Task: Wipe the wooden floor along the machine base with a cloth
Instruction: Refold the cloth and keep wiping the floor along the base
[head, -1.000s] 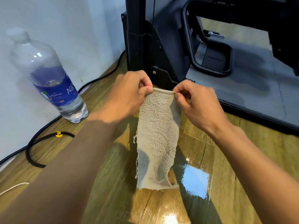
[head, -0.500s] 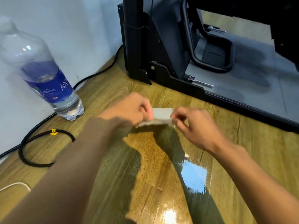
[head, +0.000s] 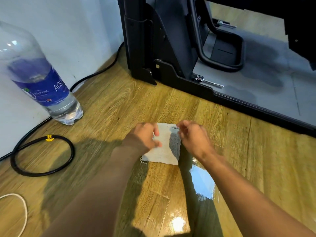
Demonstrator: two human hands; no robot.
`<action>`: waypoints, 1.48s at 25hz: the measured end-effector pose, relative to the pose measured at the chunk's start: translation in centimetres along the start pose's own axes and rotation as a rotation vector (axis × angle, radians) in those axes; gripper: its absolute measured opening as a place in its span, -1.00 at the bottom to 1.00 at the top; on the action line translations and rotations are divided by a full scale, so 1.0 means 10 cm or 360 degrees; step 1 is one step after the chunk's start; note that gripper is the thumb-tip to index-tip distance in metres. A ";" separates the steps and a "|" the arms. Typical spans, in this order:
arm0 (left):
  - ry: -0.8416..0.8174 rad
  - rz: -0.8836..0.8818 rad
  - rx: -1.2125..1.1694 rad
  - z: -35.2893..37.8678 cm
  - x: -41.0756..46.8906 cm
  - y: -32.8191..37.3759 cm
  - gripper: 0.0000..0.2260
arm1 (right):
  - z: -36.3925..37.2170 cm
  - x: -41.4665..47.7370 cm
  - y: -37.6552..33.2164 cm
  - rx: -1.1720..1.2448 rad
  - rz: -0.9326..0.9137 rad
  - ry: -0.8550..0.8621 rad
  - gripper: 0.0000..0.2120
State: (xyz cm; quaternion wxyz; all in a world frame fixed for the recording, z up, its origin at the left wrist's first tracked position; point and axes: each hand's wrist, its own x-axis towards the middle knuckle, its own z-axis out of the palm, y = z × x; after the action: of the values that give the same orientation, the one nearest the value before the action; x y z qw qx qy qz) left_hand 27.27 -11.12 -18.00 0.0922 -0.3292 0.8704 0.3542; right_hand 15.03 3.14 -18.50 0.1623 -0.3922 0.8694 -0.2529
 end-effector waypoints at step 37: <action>0.0076 -0.0215 0.0928 -0.79 0.94 -1.26 -0.52 | 0.97 2.06 -0.57 -0.0535 -0.0461 -0.0023 -0.58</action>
State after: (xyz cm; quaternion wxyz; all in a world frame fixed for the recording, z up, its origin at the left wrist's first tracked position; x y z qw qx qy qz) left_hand 28.66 -27.98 -22.94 0.1856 -0.3542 0.9135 0.0744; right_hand 9.94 -18.80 -24.93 0.0629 -0.5363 0.8327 -0.1223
